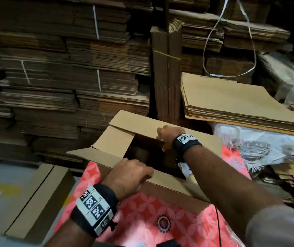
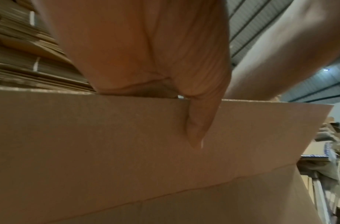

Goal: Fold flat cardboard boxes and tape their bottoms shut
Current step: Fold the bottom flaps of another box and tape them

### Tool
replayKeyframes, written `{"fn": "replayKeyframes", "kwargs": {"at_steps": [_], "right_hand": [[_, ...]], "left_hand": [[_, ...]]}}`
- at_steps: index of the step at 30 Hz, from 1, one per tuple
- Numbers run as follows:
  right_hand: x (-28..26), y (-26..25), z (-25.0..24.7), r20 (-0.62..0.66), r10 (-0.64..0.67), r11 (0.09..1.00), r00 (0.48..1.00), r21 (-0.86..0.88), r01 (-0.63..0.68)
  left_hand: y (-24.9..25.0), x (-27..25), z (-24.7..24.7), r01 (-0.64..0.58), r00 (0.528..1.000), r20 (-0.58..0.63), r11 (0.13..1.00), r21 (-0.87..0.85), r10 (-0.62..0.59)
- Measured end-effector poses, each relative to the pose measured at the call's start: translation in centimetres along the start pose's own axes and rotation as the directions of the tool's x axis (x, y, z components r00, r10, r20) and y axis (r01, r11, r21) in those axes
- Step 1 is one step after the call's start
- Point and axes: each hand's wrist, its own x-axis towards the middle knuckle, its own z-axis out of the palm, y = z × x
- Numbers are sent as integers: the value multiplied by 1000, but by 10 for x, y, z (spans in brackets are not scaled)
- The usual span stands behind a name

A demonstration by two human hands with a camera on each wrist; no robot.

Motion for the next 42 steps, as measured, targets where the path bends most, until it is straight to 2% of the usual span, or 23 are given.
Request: {"fn": "replayKeyframes", "kwargs": {"at_steps": [3,6,8,10,14,16,19,23,25,27,29,31,34,38,40,42], "right_hand": [[5,7,3,-67,7,999,998,49,-3],[9,33,-22,-216,103,980,971,189,-62],[15,56,-45,-323,211,950,922,289,-116],[24,79,-58,-394,319,929,862,309,-202],[46,100,-51,-446,475,876,759,321,-359],[51,96,-42,-463,487,866,740,369,-339],[48,77,-22,-490,447,869,748,436,-234],[35,57,12,-579,361,880,731,470,-62],[26,53,20,-590,302,909,748,414,-41],[15,51,22,-544,244,946,803,315,-74],[5,53,24,-465,188,967,865,240,-80],[-5,56,27,-401,190,970,896,217,-109],[-14,62,34,-293,239,958,926,227,-175],[-18,73,49,-71,240,966,968,116,-231],[-18,73,56,-5,255,966,967,52,-254],[-21,72,62,22,263,965,965,-12,-262]], "left_hand": [[1,-2,-3,10,1000,21,999,-31,-9],[1,-2,-4,14,999,34,997,-78,-11],[1,-1,-6,24,998,60,997,-72,-20],[1,0,-7,27,995,101,998,-64,-20],[1,-4,-10,25,986,166,995,-94,-9],[-2,-3,-15,31,979,204,993,-116,-7],[-13,7,-37,61,960,279,992,-110,-28],[-27,31,-100,76,939,342,988,-131,-27],[-35,52,-138,49,956,293,997,-58,-30],[-41,78,-166,31,979,199,999,7,-32],[-46,110,-170,45,984,167,990,131,-66],[-52,143,-149,44,975,192,943,331,-113],[-69,171,-93,35,921,316,856,516,-228],[-82,174,-30,40,872,392,839,542,-294],[-81,171,-13,19,852,424,828,560,-306],[-81,168,-4,61,823,454,848,527,-342]]}}
